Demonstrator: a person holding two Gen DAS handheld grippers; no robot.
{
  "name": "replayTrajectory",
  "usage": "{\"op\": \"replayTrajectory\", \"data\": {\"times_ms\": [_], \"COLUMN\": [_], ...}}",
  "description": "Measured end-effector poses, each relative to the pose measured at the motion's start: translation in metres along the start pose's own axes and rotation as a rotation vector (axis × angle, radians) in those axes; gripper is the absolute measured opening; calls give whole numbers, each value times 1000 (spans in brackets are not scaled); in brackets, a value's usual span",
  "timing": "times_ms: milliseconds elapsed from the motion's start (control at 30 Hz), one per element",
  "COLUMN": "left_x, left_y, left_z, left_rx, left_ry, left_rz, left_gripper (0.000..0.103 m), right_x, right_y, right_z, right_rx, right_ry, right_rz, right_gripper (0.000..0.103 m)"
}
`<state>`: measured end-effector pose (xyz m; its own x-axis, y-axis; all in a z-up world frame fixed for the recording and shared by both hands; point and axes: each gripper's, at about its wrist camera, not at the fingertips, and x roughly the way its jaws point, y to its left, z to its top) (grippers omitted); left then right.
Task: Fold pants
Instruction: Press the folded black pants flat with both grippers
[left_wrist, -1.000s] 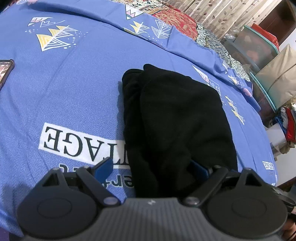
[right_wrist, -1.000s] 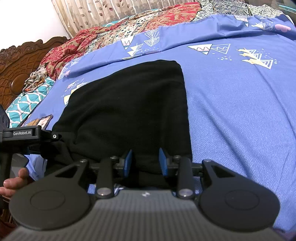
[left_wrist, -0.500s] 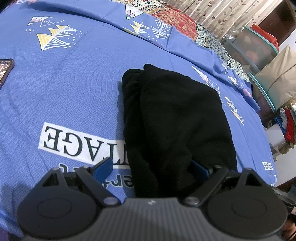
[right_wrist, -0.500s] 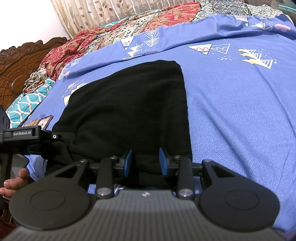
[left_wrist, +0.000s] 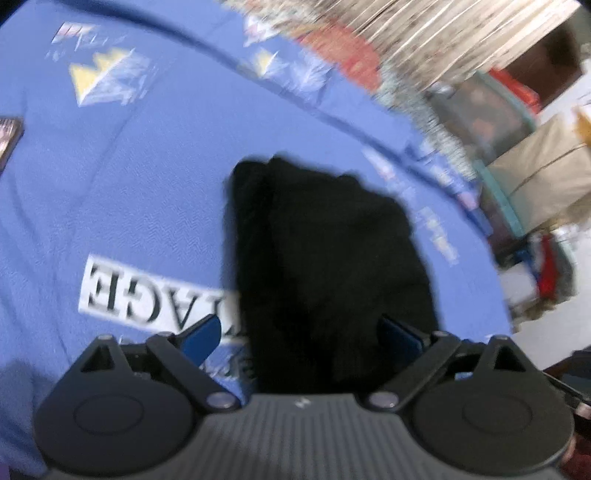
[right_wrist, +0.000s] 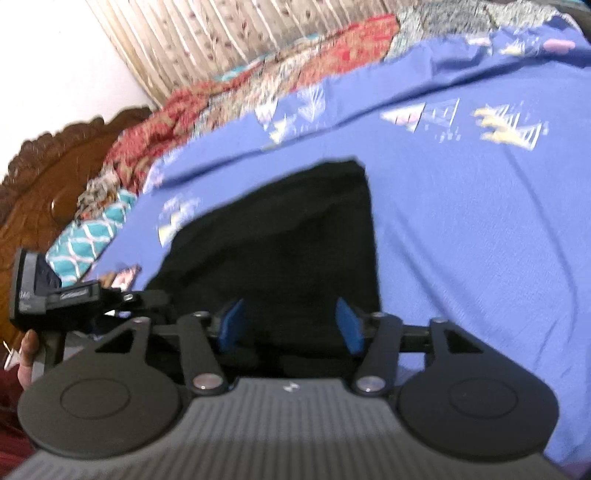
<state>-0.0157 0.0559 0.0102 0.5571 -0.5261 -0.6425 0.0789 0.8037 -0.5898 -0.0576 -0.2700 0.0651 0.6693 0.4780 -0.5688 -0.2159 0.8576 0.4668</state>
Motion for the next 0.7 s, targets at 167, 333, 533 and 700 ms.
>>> {"op": "replayTrajectory", "data": {"times_ms": [167,333,533,700], "left_x": [-2,25,48,51], "left_y": [-11,-17,-18,-18], "left_z": [14,21,16,12], "left_rx": [41,47,76,77], "left_ry": [-14,52,112,107], "left_rz": [-22,71,213,221], "left_gripper": [98,98,103,103], "right_x": [-1,22,56,58], "right_y": [-14,-24,-29,-23], "right_z": [13,20,12,-3], "right_rx": [74,121,147,123], "right_ry": [-57,-18,126,90], "right_rz": [27,8,-15,-16], "right_gripper": [86,86,87,95]}}
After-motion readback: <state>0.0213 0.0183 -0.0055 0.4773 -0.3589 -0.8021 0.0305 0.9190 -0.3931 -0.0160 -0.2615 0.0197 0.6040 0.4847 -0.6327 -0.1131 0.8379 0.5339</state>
